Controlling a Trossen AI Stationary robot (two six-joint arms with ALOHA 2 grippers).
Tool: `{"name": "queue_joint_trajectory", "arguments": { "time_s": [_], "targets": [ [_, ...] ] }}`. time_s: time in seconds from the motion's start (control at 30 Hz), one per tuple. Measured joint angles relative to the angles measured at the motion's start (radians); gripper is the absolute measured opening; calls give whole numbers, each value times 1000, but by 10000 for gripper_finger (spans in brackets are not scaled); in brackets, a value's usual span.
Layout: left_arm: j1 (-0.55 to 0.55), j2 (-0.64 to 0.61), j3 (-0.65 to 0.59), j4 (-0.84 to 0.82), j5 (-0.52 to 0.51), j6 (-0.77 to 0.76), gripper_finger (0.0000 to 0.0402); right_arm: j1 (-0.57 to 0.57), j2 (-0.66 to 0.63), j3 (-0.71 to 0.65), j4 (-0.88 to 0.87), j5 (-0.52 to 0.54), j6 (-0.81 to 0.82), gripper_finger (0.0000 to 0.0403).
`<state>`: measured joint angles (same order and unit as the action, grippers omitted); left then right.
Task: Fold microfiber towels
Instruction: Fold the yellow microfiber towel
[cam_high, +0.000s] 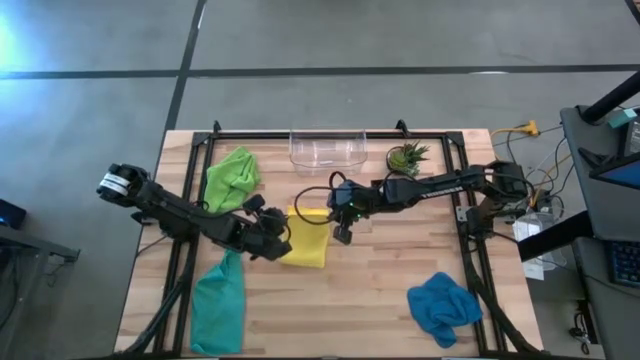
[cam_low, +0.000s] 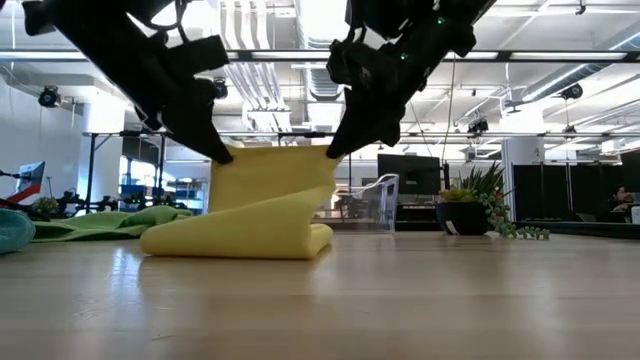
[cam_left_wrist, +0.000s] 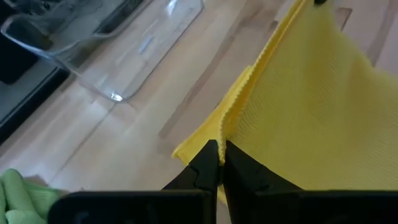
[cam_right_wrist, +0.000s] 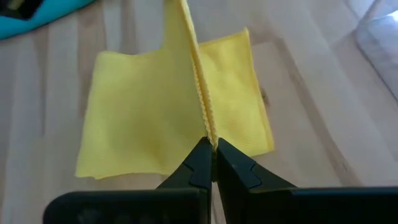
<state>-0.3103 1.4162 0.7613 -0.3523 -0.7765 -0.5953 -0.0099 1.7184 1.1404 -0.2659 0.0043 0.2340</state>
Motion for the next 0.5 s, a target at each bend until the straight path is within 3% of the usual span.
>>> {"name": "queue_joint_trajectory", "arguments": {
  "time_s": [0.2,0.5],
  "targets": [
    [30,4,-39,75,46,3,0,-7,5,-1,0,-1,-7,8],
    [48,5,-49,47,67,8,0,-6,139,20,30,-3,24,8]
  ]
}}
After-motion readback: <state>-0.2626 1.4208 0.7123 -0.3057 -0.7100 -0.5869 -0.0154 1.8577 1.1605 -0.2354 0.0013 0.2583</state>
